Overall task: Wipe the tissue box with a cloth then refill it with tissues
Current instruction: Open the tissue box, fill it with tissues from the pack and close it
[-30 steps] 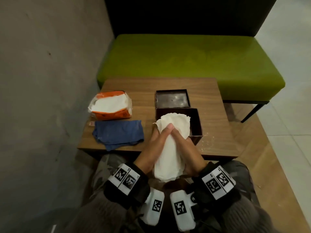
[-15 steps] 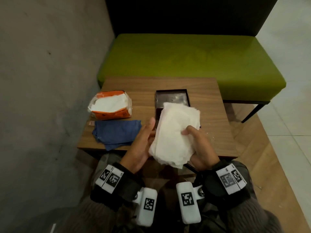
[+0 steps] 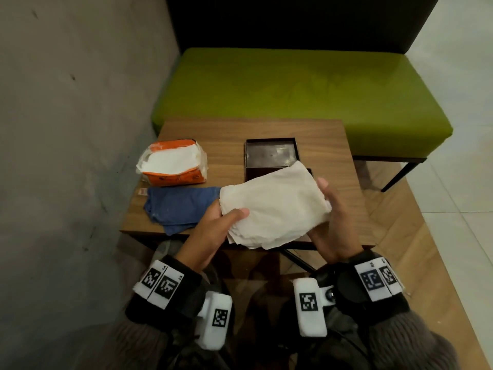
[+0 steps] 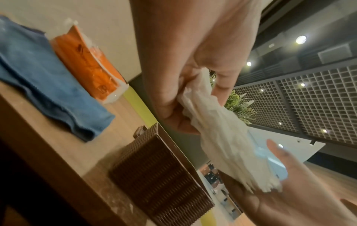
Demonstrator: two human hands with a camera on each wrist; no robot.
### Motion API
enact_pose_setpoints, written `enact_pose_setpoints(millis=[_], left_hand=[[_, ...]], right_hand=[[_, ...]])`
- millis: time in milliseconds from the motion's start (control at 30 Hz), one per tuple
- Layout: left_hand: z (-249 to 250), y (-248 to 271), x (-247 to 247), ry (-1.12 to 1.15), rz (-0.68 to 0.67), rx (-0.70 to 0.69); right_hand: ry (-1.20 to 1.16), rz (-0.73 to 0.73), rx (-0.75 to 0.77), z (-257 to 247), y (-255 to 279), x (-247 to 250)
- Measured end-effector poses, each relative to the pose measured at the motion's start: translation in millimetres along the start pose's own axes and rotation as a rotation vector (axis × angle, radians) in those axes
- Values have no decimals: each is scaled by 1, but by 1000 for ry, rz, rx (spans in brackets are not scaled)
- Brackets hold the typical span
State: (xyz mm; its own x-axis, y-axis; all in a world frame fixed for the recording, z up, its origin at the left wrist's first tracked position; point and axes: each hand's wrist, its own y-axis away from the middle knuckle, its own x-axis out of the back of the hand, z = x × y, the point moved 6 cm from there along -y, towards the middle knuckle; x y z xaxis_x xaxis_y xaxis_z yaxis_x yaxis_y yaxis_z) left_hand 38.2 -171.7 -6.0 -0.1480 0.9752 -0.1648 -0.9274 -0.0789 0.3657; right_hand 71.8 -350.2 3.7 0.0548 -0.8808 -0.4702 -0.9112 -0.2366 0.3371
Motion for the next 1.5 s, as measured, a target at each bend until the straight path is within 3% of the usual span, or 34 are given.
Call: enact_pose_setpoints(millis=[133,233,333,567,700,800,1067,1133,1233,1300,1367,1500], left_hand=[[-3,-5,-5,-117,21,39],[-1,-12,-1,-14,54,74],[5,-22,-4,17,37,116],[50,-62,-14,-531,183,-360],[43,-70,-16,-801,262,-447],[32,-77,-16,-1059,225,-438],[17,-94,-37,-1633,-103,-249],[21,-92,-40,-1716,-79,-299],[35,-78,-41,-1625,89,-499],[32,-73,-45,-1645,42,-545],[16,-75,-52,-1757,-76,-487],[-10,-90,-50,-1839,-248,-226]], right_hand=[[245,38,42,4,-3,-4],[202,65,-20,5,-9,6],[407,134,25,-12,-19,14],[998,270,337,-66,-41,20],[1228,264,395,-60,-46,22],[1425,232,355,-51,-46,23],[2053,102,200,-39,-52,9],[2141,122,186,-37,-49,6],[2050,165,271,-39,-46,2],[1879,55,317,-31,-50,-4],[1828,-76,224,-12,-60,-8],[1923,-232,-151,21,-79,2]])
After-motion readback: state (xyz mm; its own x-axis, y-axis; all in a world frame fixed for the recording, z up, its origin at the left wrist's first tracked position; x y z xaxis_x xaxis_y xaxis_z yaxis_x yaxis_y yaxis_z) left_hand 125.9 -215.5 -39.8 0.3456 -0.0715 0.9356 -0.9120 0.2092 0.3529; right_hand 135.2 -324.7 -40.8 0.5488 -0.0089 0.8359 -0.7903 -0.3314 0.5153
